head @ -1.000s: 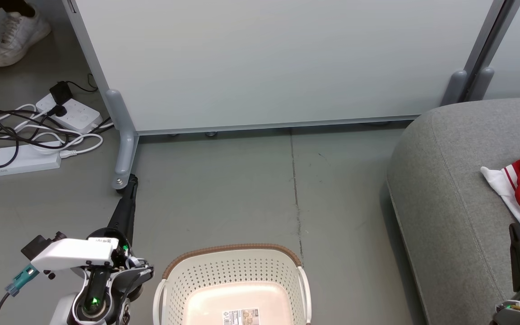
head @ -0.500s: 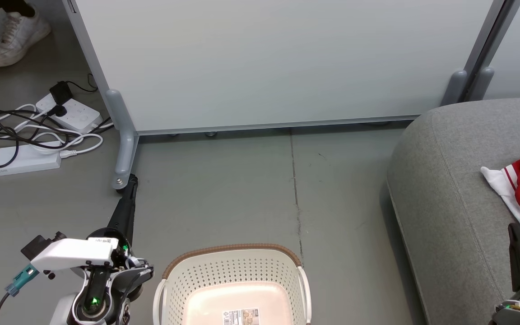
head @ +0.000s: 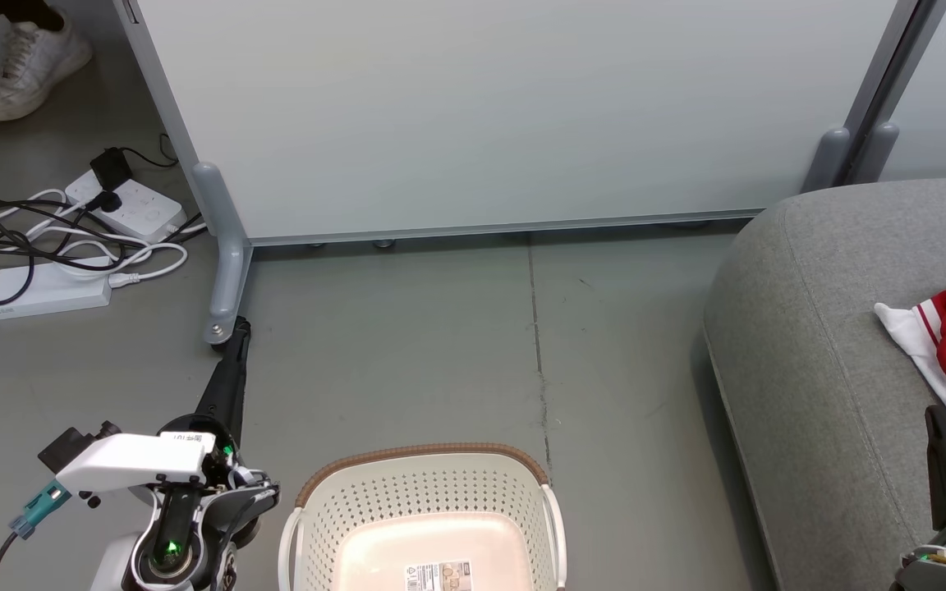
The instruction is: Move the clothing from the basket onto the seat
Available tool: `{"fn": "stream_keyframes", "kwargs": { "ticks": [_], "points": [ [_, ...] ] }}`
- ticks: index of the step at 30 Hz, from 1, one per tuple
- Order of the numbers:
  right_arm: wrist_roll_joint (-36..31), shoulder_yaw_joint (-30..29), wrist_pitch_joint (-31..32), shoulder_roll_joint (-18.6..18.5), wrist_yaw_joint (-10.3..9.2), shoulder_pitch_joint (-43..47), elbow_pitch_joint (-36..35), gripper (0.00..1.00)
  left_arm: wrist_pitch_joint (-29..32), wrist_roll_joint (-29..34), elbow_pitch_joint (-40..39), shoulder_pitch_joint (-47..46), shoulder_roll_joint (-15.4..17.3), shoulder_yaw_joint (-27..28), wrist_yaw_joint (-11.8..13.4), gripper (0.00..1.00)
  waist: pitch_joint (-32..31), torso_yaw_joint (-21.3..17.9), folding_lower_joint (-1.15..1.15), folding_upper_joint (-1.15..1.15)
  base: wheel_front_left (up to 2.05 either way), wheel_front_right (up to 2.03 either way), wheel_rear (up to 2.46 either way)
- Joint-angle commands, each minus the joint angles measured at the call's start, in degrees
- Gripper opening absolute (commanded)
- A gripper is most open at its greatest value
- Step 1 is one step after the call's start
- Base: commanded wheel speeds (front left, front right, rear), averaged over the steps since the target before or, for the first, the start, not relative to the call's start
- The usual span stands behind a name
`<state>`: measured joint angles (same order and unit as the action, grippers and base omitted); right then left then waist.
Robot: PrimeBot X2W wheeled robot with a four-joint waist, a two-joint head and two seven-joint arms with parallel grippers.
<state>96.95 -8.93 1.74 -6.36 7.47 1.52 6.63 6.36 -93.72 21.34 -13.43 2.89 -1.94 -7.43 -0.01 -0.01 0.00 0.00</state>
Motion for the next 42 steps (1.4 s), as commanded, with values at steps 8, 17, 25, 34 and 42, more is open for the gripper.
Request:
{"fn": "stream_keyframes", "kwargs": {
  "ticks": [8,17,25,34,42],
  "points": [
    [0.46,0.19,-0.42,-0.71,0.04,0.49,-0.16,0.00,0.09,0.02,0.04,-0.95,0.20,0.30,-0.19,0.00,0.00,0.00,0.00,0.00,0.00,0.00,0.00],
    [0.73,0.46,-0.70,-0.84,0.04,0.47,-0.19,0.00,0.12,0.05,0.04,-0.95,0.18,0.32,-0.19,0.00,0.00,0.00,0.00,0.00,0.00,0.00,0.00],
    [1.03,0.70,-0.82,-1.01,0.04,0.52,-0.23,0.00,0.14,0.08,0.03,-0.95,0.16,0.34,-0.19,0.00,0.00,0.00,0.00,0.00,0.00,0.00,0.00],
    [1.08,0.95,-1.10,-1.25,0.04,0.59,-0.27,0.00,0.16,0.11,0.03,-0.95,0.15,0.35,-0.19,0.00,0.00,0.00,0.00,0.00,0.00,0.00,0.00],
    [1.37,1.13,-1.22,-1.47,0.04,0.65,-0.32,0.00,0.17,0.12,0.02,-0.95,0.15,0.37,-0.20,0.00,0.00,0.00,0.00,0.00,0.00,0.00,0.00]
  ]
}}
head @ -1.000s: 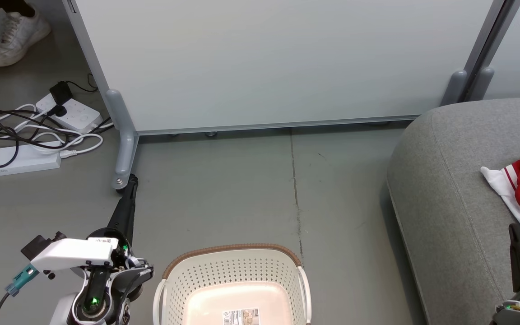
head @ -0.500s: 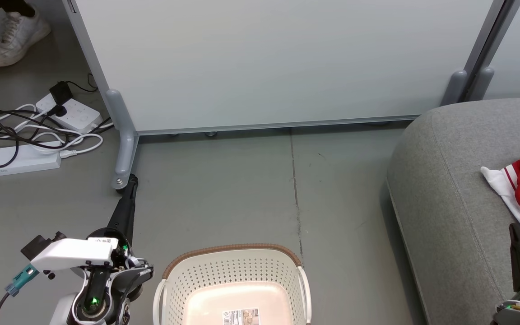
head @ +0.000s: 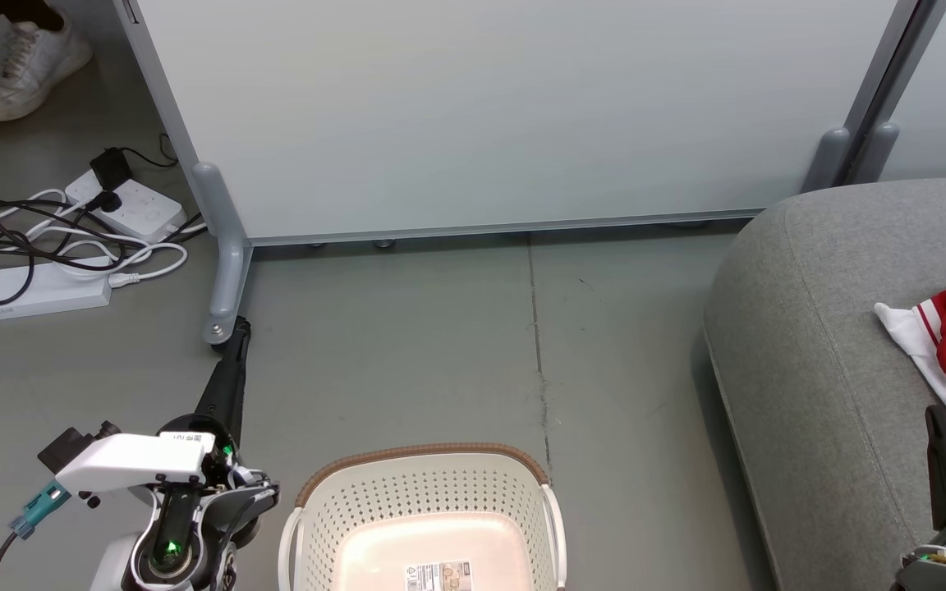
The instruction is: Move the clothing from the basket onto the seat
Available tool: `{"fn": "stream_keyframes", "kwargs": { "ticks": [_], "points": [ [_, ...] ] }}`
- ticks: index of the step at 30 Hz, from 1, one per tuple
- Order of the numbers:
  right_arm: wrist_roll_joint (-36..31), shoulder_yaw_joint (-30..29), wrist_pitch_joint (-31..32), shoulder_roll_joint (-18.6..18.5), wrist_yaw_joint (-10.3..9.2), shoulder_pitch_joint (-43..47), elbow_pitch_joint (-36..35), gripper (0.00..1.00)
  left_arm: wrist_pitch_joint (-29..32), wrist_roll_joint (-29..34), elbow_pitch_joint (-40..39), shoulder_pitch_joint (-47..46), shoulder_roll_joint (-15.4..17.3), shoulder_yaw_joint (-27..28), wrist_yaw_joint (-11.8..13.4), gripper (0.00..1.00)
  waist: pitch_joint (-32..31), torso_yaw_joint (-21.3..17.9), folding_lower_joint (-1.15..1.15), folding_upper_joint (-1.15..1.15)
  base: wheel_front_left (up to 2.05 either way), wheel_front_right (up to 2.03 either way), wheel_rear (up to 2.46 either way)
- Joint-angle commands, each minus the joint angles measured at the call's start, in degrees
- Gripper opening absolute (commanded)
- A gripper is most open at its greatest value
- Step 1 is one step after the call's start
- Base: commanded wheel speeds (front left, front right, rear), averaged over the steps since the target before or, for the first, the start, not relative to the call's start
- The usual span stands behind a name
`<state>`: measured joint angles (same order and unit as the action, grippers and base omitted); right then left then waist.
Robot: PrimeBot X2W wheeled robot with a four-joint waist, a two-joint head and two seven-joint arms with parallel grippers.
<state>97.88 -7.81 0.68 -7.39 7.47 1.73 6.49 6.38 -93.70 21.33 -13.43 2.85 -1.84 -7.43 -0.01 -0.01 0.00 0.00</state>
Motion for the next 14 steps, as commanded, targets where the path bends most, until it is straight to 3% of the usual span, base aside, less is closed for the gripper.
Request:
{"fn": "stream_keyframes", "kwargs": {
  "ticks": [1,14],
  "points": [
    [0.48,0.03,-0.20,-0.46,0.04,0.45,-0.17,0.00,0.15,0.09,0.03,-0.95,0.19,0.27,-0.20,0.00,0.00,0.00,0.00,0.00,0.00,0.00,0.00],
    [0.72,0.35,-0.66,-0.80,0.04,0.54,-0.25,0.00,0.14,0.09,0.03,-0.94,0.17,0.30,-0.20,0.00,0.00,0.00,0.00,0.00,0.00,0.00,0.00]
  ]
}}
